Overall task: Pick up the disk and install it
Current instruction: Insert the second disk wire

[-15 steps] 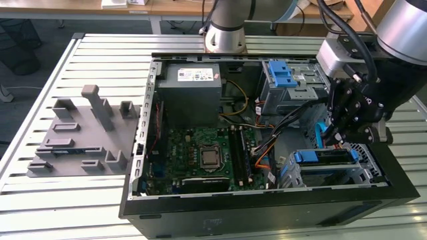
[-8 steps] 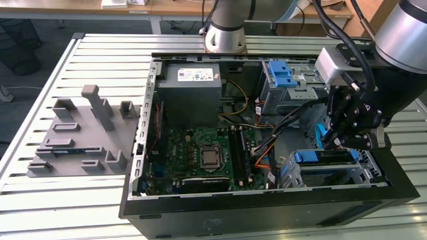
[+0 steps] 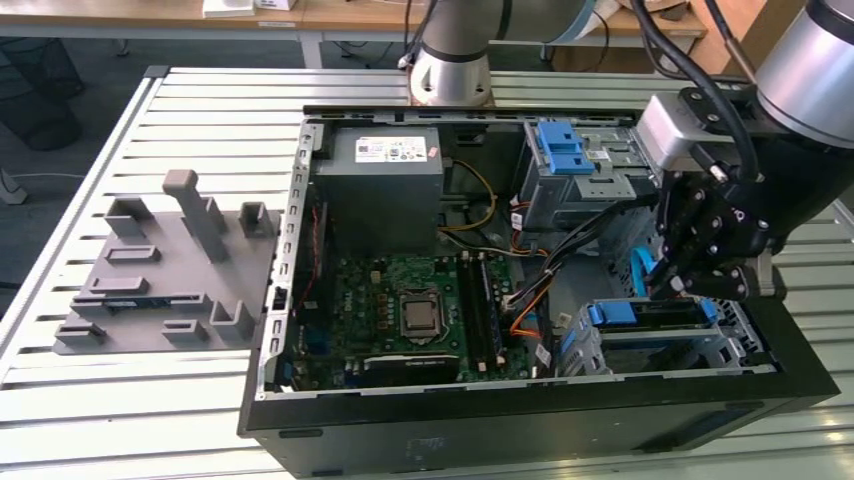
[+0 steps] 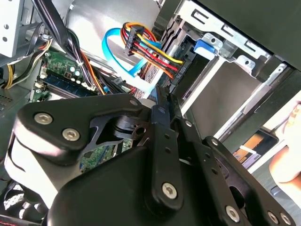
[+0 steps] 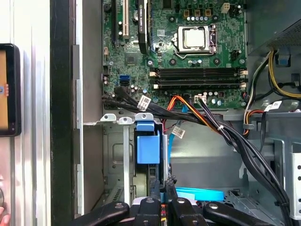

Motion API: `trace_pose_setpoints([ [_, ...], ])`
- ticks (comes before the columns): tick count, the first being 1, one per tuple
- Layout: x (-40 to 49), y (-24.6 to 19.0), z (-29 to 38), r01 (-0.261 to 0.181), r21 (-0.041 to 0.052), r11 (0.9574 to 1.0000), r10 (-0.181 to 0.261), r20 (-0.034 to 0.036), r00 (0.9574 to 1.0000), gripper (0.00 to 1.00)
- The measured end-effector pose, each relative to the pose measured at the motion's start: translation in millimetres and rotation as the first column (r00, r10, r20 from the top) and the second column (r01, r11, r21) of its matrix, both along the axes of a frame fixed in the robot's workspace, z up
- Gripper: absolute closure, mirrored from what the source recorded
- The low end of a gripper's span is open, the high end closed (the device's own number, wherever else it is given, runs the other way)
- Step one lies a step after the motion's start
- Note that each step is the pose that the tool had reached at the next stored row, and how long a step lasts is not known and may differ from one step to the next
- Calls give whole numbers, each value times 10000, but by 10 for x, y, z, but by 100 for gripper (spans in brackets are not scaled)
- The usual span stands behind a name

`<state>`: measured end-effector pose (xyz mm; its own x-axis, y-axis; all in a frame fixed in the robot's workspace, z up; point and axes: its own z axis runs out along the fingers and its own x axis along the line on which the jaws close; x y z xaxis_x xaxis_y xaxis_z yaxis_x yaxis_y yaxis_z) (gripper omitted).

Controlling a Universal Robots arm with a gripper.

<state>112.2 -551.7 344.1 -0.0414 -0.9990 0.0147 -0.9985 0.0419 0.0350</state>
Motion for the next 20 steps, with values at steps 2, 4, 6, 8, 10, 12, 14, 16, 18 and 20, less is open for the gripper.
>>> trace_pose_setpoints([
  [2, 1, -2, -11, -2, -1, 10000, 2, -66, 10000, 84],
  [4, 5, -9, -25, -1, -2, 10000, 1, -157, 9999, 84],
  [6, 16, -24, -34, -1, 1, 10000, 1, -206, 9998, 84],
  [8, 26, -38, -40, -1, 1, 10000, 1, -207, 9998, 84],
  [10, 30, -46, -49, -1, 4, 10000, 1, -208, 9998, 84],
  [12, 35, -46, -55, 0, 6, 10000, 0, -208, 9998, 84],
  [14, 45, -46, -64, 14, 8, 10000, -13, -210, 9998, 84],
  [16, 53, -46, -71, 49, 8, 10000, -49, -213, 9998, 84],
  [18, 55, -46, -77, 105, 8, 9999, -104, -216, 9997, 84],
  [20, 57, -45, -81, 181, 7, 9998, -181, -220, 9996, 84],
])
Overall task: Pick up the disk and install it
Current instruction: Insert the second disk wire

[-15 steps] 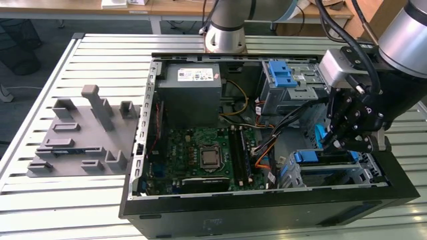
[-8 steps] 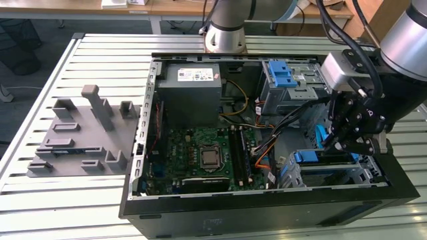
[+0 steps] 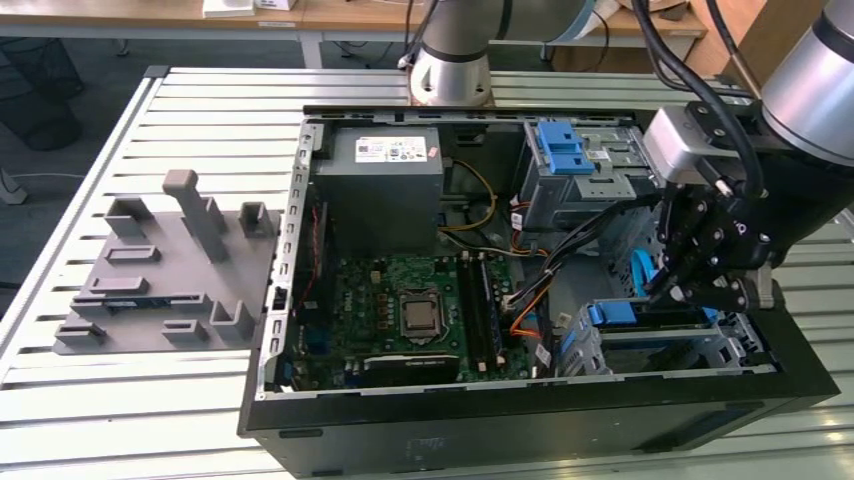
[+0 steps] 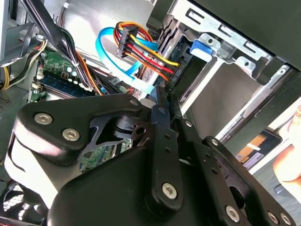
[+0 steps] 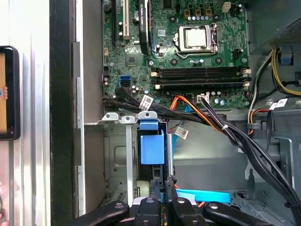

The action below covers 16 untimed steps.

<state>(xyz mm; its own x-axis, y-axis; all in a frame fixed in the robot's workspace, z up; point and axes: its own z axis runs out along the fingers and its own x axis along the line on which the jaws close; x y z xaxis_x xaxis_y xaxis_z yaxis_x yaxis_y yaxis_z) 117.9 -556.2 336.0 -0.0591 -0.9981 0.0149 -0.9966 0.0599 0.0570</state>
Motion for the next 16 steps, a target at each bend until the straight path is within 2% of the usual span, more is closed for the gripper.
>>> trace_pose_setpoints([
  [9, 33, 1, -2, 91, 2, 10000, -91, -54, 9999, 84],
  [16, 35, 1, -17, 106, 11, 9999, -106, -58, 9999, 84],
])
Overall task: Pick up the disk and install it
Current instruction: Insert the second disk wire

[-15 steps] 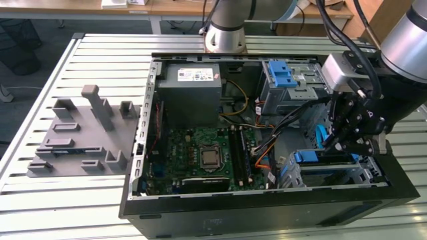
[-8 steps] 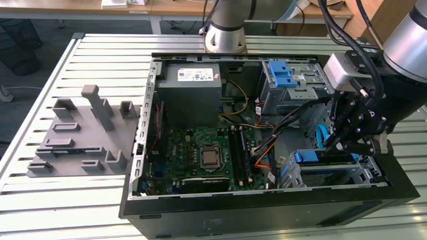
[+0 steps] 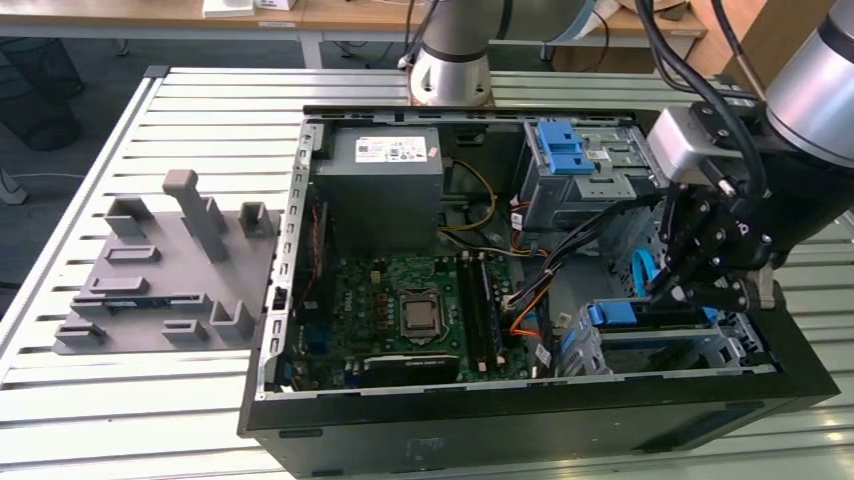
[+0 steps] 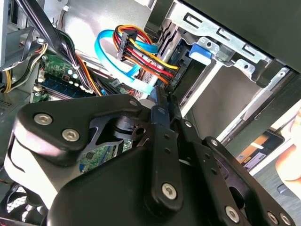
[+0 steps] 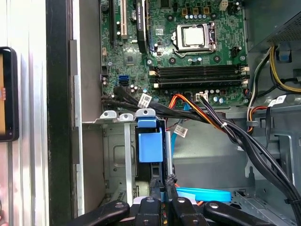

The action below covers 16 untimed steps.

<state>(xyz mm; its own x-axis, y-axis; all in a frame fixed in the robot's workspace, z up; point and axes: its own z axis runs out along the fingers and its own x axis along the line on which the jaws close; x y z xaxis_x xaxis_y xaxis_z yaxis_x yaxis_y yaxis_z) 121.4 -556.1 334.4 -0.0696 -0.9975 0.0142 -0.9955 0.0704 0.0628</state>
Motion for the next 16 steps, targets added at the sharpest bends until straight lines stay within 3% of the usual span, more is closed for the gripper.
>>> trace_pose_setpoints([
  [15, 0, 0, -40, -1, 12, 10000, 1, 1, 10000, 83],
  [16, 0, 0, -41, 0, 14, 10000, 0, 0, 10000, 77],
])
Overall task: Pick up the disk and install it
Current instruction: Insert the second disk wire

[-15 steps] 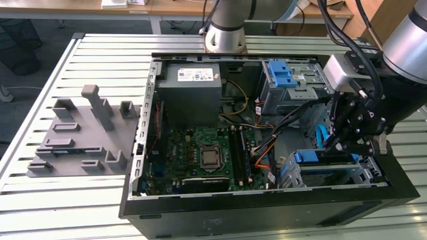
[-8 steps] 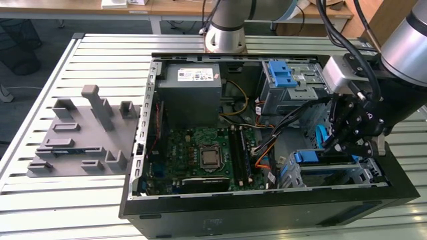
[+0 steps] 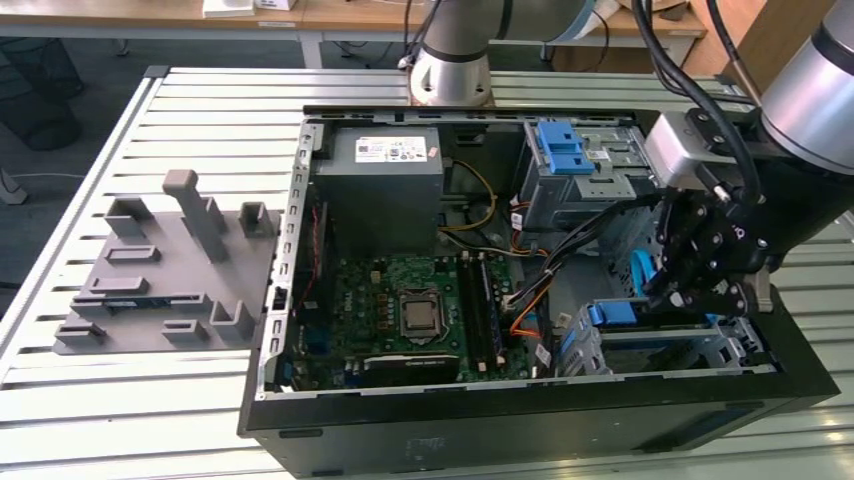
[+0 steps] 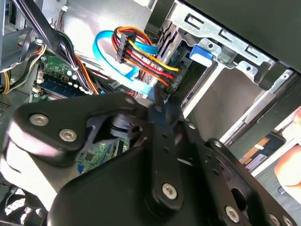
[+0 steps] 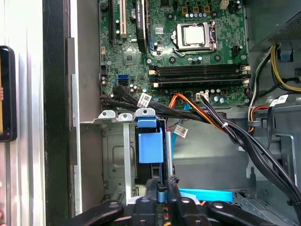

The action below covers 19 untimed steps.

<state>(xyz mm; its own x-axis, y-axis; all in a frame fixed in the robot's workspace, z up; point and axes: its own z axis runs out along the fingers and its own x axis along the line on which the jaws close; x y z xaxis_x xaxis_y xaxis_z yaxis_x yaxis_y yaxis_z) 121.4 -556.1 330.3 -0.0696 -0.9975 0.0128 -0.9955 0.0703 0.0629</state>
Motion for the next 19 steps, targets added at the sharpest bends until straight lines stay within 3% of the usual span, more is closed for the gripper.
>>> trace_pose_setpoints([
  [2, 0, 0, 7, 0, -5, 10000, 0, -1, 10000, 77],
  [3, 0, 0, 15, 0, -3, 10000, 0, 0, 10000, 71],
  [9, 0, 0, 83, 0, -4, 10000, 0, 0, 10000, 71],
  [11, 0, 0, 102, 0, -4, 10000, 0, -1, 10000, 78],
  [13, 0, 0, 105, 0, 1, 10000, 0, -1, 10000, 78],
  [14, 0, 0, 105, 0, 1, 10000, 0, 0, 10000, 85],
  [19, -2, -27, 106, -5, 6, 10000, 5, 0, 10000, 85],
])
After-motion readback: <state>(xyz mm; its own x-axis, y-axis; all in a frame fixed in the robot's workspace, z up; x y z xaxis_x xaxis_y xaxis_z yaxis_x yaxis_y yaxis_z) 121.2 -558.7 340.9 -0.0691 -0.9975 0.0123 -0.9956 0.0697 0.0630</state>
